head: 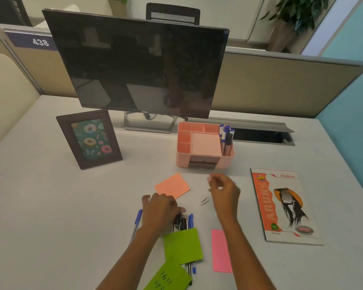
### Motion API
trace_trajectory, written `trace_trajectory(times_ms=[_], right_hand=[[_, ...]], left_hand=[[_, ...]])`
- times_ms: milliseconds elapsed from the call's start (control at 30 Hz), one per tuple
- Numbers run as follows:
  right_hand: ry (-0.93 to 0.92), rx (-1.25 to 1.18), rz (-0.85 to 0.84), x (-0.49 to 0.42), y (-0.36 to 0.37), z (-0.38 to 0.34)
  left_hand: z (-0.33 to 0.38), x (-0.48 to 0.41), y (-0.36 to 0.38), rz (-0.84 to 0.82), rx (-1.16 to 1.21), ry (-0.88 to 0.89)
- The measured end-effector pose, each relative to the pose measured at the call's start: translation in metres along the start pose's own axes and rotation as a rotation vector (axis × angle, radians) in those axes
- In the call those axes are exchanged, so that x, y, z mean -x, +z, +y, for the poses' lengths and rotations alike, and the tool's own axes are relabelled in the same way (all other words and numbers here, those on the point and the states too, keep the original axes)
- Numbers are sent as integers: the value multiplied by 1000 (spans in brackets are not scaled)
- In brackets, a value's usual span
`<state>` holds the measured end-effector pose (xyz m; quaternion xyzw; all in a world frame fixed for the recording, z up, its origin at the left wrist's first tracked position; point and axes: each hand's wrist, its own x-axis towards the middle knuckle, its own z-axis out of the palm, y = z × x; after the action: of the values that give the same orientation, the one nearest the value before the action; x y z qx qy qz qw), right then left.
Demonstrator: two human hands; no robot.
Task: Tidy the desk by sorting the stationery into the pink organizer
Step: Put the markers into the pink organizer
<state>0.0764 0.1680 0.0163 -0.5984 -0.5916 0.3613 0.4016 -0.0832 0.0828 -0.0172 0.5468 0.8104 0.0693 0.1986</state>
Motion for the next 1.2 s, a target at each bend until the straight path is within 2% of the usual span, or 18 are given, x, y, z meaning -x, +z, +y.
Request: trace_trajectory(times_ms=[200,567,700,833,1000,1200], right_hand=[[107,120,-147,56,9,30],[150,215,-235,73,12,32],[169,171,-248,66,18,29],[194,92,-249,54,25,24],[199,-62,-276,35,29,4],[139,-135,-194,6,22,-16]], left_hand=[[1,7,7,-45,-171,18],[17,-7,1,-70,-71,-9],[22,-12,-6,-38,97,-25],[26,-24,-21,76,401,-55],[38,-37,-40,128,777,1],[42,-45,-49,124,940,64]])
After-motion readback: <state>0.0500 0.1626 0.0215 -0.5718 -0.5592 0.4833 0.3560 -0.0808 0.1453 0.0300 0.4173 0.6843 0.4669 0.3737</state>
